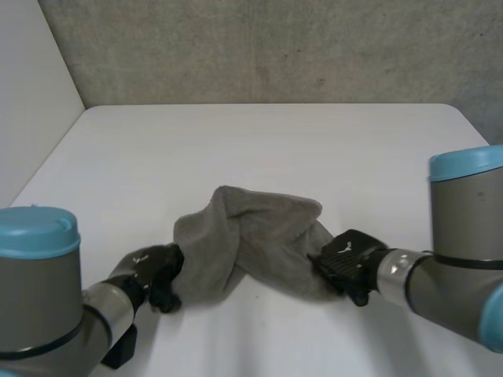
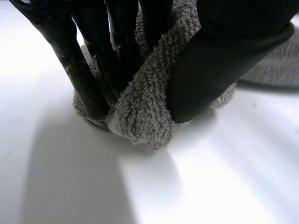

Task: Fold the towel.

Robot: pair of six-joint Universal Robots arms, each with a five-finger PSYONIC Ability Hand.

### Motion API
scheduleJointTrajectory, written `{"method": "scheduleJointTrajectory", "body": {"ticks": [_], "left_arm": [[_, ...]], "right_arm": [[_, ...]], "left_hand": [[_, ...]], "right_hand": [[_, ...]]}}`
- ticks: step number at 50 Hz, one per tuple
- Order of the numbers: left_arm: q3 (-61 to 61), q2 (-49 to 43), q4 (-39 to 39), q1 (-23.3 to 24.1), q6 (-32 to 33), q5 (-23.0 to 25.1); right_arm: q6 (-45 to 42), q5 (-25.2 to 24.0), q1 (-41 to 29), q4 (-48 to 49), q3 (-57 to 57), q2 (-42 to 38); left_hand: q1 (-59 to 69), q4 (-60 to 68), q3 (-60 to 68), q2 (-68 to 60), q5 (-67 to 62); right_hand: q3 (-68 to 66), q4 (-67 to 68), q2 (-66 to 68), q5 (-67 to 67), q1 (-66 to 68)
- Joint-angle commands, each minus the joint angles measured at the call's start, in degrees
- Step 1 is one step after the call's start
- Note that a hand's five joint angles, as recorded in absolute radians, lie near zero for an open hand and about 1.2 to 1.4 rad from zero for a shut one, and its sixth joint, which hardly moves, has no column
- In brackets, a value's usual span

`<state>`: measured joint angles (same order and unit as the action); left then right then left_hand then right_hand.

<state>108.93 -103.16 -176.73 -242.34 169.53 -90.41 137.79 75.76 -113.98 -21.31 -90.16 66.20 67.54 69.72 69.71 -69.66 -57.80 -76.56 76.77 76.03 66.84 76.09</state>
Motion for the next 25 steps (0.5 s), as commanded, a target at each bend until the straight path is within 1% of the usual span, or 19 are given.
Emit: {"method": "scheduleJointTrajectory", "body": {"ticks": [1, 3, 4, 5, 6, 8, 9, 10, 11, 12, 13, 15, 16, 17, 18, 20, 21, 23, 25], "left_arm": [[3.7, 7.7, 5.9, -0.2, 8.6, 0.2], [4.5, 9.3, 6.6, -0.2, 9.8, 0.5], [5.2, 10.9, 7.2, -0.2, 10.7, 0.8], [5.9, 12.4, 7.6, -0.2, 11.1, 1.4], [5.9, 12.4, 7.6, -0.2, 11.1, 1.4], [5.9, 14.5, 7.8, -0.1, 11.4, 3.2], [5.9, 14.5, 7.8, -0.1, 11.4, 3.2], [5.3, 15.2, 7.8, -0.3, 11.4, 3.8], [5.2, 15.2, 7.8, -0.3, 11.4, 3.8], [4.5, 15.9, 7.5, -0.6, 11.5, 4.2], [3.1, 16.5, 7.4, -1.1, 11.5, 4.4], [1.7, 17.0, 7.5, -1.7, 11.5, 4.4], [0.0, 17.3, 7.5, -2.3, 11.6, 4.4], [0.0, 17.3, 7.5, -2.3, 11.6, 4.4], [-1.9, 17.3, 7.5, -3.0, 11.6, 4.4], [-4.0, 17.3, 7.5, -3.5, 11.6, 4.5], [-6.2, 16.9, 7.3, -4.0, 11.5, 4.5], [-8.4, 16.5, 7.3, -4.4, 11.4, 4.6], [-10.8, 16.0, 7.3, -4.9, 11.4, 4.5]], "right_arm": [[-4.3, -0.6, 4.4, -6.7, -3.2, 6.2], [-6.4, -0.9, 5.0, -9.2, -3.9, 6.7], [-8.4, -1.2, 5.7, -11.4, -4.3, 7.4], [-8.4, -1.2, 5.7, -11.4, -4.3, 7.4], [-9.8, -1.9, 6.3, -13.5, -4.5, 8.4], [-10.4, -3.0, 6.7, -14.8, -4.2, 9.6], [-10.2, -4.3, 6.8, -15.3, -3.6, 10.3], [-10.2, -4.3, 6.8, -15.3, -3.6, 10.3], [-9.6, -6.0, 6.9, -14.7, -3.0, 11.0], [-8.2, -7.6, 7.1, -13.4, -2.0, 11.5], [-8.2, -7.6, 7.1, -13.4, -2.0, 11.5], [-2.0, -9.6, 7.4, -9.9, 1.1, 11.7], [-2.0, -9.6, 7.4, -9.9, 1.1, 11.7], [2.2, -10.2, 7.4, -8.2, 2.8, 11.7], [2.2, -10.2, 7.4, -8.2, 2.8, 11.7], [10.4, -10.5, 7.8, -5.0, 6.5, 11.7], [10.4, -10.5, 7.8, -5.0, 6.5, 11.7], [17.2, -10.5, 7.7, -2.5, 9.8, 10.8], [19.9, -10.5, 7.5, -1.6, 11.7, 9.7]], "left_hand": [[12.5, 10.3, 10.3, -10.3, -12.2], [12.5, 10.3, 10.3, -10.3, -12.2], [6.3, 4.1, 4.2, -4.2, -6.1], [-5.9, -8.1, -8.1, 8.0, 6.2], [-6.0, -8.2, -8.2, 8.1, 6.3], [-47.5, -49.7, -49.7, 49.7, 47.8], [-47.7, -49.9, -49.9, 49.9, 48.0], [-56.6, -58.7, -58.7, 58.7, 56.8], [-56.7, -58.8, -58.8, 58.8, 56.9], [-56.2, -58.3, -58.3, 58.3, 56.4], [-56.0, -58.2, -58.1, 58.1, 56.2], [-55.8, -58.0, -58.0, 57.9, 56.1], [-55.5, -57.7, -57.6, 57.6, 55.7], [-55.5, -57.7, -57.6, 57.6, 55.7], [-55.1, -57.3, -57.3, 57.3, 55.4], [-54.5, -56.7, -56.6, 56.6, 54.7], [-52.8, -55.0, -55.0, 54.9, 53.1], [-51.5, -53.6, -53.6, 53.6, 51.7], [-51.4, -53.6, -53.6, 53.6, 51.7]], "right_hand": [[-3.4, 3.2, 4.0, 3.2, 3.9], [-3.4, 3.2, 4.0, 3.2, 3.9], [-3.4, 3.2, 4.0, 3.2, 3.9], [-3.4, 3.2, 4.0, 3.2, 3.9], [-3.4, 3.2, 4.0, 3.2, 3.9], [-1.5, 1.3, 2.0, 1.2, 2.0], [30.3, -30.5, -29.8, -30.6, -29.9], [30.6, -30.9, -30.1, -30.9, -30.2], [50.3, -50.5, -49.8, -50.6, -49.8], [50.8, -51.0, -50.3, -51.1, -50.4], [50.8, -51.0, -50.3, -51.1, -50.4], [51.7, -51.9, -51.1, -52.0, -51.2], [51.7, -51.9, -51.1, -52.0, -51.2], [51.2, -51.4, -50.6, -51.5, -50.7], [51.2, -51.4, -50.6, -51.4, -50.7], [50.8, -51.0, -50.3, -51.1, -50.4], [50.8, -51.0, -50.3, -51.1, -50.4], [50.7, -50.9, -50.1, -50.9, -50.2], [50.5, -50.7, -50.0, -50.8, -50.0]]}}
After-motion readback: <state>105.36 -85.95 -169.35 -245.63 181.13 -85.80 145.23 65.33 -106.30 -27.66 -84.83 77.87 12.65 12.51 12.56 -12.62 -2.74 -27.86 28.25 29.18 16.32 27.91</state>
